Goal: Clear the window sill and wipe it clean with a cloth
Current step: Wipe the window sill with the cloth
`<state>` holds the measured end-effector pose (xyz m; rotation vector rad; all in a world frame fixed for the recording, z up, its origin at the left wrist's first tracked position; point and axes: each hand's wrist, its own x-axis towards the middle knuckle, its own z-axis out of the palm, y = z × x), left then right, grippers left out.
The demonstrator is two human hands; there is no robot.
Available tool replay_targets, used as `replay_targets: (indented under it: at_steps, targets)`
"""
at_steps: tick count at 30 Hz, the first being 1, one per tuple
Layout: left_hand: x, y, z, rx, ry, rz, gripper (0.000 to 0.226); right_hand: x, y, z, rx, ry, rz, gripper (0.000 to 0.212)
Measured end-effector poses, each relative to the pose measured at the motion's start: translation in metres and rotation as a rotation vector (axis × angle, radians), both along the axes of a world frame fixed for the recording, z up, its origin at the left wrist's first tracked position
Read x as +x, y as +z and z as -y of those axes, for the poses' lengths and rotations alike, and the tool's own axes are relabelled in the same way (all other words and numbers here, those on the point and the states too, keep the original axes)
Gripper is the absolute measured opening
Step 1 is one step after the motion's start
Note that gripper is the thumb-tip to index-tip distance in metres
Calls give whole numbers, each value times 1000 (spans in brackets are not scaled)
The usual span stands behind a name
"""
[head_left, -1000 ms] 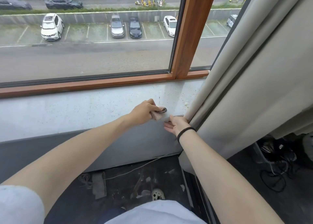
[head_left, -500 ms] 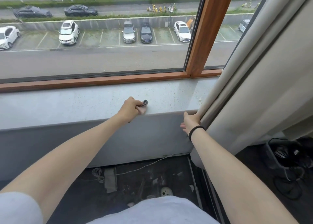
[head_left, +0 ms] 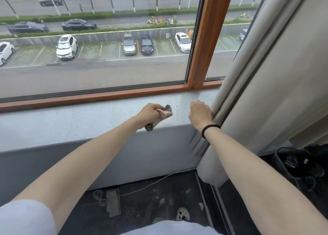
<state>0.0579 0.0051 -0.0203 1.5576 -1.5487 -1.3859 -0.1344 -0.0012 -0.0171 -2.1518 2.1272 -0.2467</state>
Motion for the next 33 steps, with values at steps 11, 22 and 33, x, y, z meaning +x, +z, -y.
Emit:
replay_targets:
  at_steps: [11,22,33]
  targets:
    - [-71,-9,65,151,169,-123,14,-80,31,25,416,152,-774,41]
    - [-116,-10,129,-329,68,432,22,-181,-21,28,716,-280,-104,46]
    - [-143,-66,168,-725,-136,784,15,-186,-34,51,629,-730,778,44]
